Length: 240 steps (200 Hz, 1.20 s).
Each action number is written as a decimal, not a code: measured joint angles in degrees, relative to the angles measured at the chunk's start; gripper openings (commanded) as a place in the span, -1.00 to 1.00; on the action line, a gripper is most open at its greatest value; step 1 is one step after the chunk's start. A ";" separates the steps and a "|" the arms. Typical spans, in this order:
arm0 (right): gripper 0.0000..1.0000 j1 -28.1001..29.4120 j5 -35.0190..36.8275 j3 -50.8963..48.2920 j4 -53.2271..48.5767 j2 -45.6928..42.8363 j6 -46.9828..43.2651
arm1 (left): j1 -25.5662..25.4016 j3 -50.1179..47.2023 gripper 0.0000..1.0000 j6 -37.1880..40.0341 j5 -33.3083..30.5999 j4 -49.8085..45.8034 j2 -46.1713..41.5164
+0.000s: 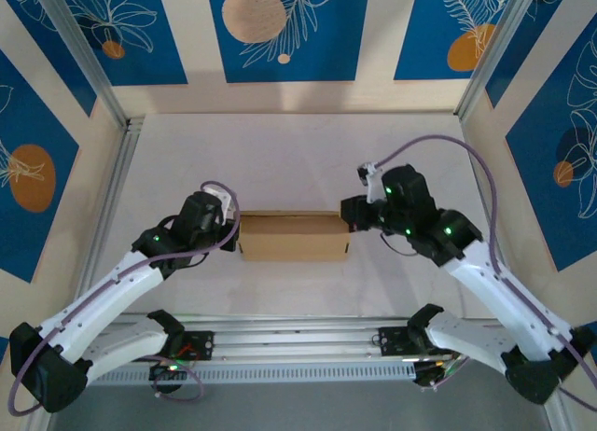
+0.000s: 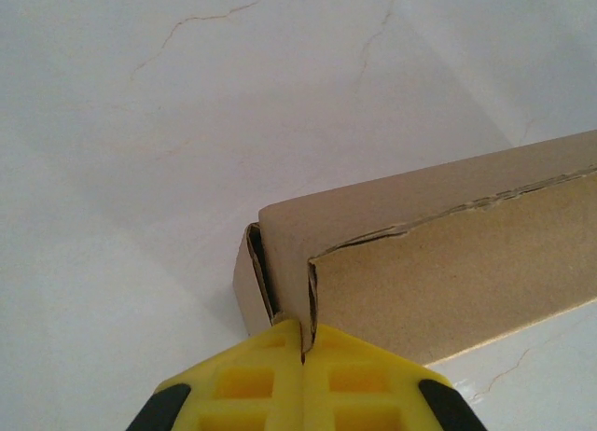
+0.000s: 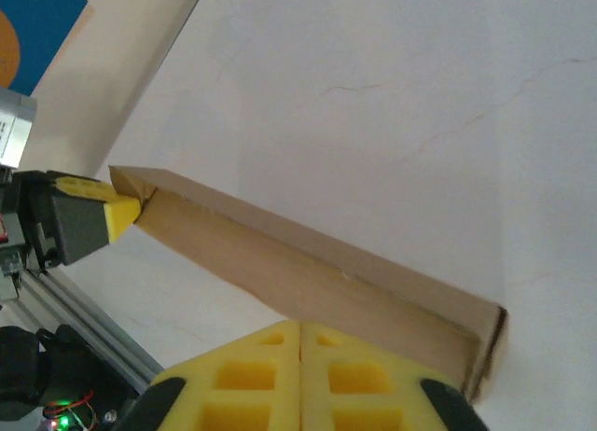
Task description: Fold the paper box
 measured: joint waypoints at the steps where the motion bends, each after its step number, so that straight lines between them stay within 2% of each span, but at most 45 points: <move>1: -1.00 0.17 0.11 0.33 0.02 0.50 0.61 | 0.00 0.00 -1.00 0.00 0.00 0.02 0.00; 51: -1.00 6.60 3.78 8.39 0.00 15.65 6.86 | 0.00 0.11 -1.00 0.00 -0.02 -0.02 0.11; 81: -1.00 8.33 6.27 10.99 0.44 20.41 7.78 | 0.00 0.09 -1.00 0.00 0.00 0.04 0.11; 124: -1.00 9.55 8.04 11.45 0.46 23.30 8.46 | 0.00 0.09 -1.00 -0.07 0.00 0.07 0.09; 193: -1.00 13.11 10.38 5.46 5.11 21.05 9.77 | 0.00 0.09 -1.00 -0.94 0.09 -0.26 -0.22; 202: -1.00 13.29 10.51 4.96 5.66 20.81 9.97 | 0.00 0.09 -0.93 -1.05 0.15 -0.46 -0.33; 223: -1.00 13.55 10.78 4.02 6.80 20.37 10.34 | 0.00 0.09 -0.52 -1.36 0.50 -1.25 -0.81; 240: -1.00 13.77 10.78 3.41 7.74 20.20 10.64 | 0.00 0.09 -0.30 -2.03 1.55 -1.62 -1.42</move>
